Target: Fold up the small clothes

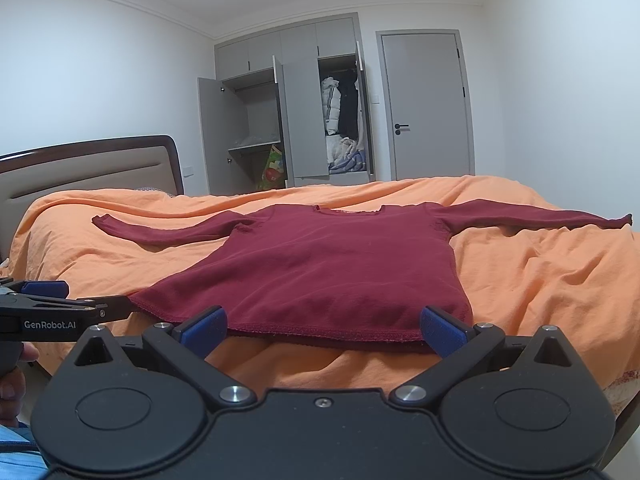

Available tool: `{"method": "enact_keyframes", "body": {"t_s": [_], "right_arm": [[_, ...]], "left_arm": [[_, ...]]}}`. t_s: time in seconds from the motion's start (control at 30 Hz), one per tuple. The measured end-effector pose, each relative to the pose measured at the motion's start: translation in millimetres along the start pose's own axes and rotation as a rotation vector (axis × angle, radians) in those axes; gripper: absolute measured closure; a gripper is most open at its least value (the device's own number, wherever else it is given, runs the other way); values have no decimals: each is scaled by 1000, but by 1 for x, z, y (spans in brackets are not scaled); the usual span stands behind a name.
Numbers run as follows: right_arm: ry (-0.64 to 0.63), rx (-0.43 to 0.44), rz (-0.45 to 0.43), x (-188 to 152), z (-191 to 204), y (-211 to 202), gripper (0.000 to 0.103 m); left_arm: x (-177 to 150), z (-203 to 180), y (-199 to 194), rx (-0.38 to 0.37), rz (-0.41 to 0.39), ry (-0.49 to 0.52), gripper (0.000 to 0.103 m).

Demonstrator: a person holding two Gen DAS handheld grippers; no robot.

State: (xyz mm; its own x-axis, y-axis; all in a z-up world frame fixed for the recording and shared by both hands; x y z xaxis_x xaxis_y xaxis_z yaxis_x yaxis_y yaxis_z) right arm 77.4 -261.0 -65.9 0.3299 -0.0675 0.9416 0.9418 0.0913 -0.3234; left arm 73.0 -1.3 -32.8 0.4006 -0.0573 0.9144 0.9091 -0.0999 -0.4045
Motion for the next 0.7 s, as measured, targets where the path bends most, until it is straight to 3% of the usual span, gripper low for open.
{"method": "enact_keyframes", "body": {"t_s": [0.7], "right_arm": [[-1, 1, 1, 0, -1, 0, 0]], "left_arm": [[0, 0, 0, 0, 0, 2, 0]]}}
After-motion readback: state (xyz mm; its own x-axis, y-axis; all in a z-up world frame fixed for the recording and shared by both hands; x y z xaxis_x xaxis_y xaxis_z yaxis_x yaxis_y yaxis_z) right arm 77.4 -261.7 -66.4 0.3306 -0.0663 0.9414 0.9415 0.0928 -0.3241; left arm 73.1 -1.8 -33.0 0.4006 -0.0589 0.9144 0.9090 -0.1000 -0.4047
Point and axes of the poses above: each gripper's, at about its wrist camera, not at the fingertips, and y roughly the way its jaws point, z to its left, x to its top, the point moved 8 cm from there along y, roughly the way its jaws point, and after that the axes turned 6 degrees about -x, right-handed, at the moved point
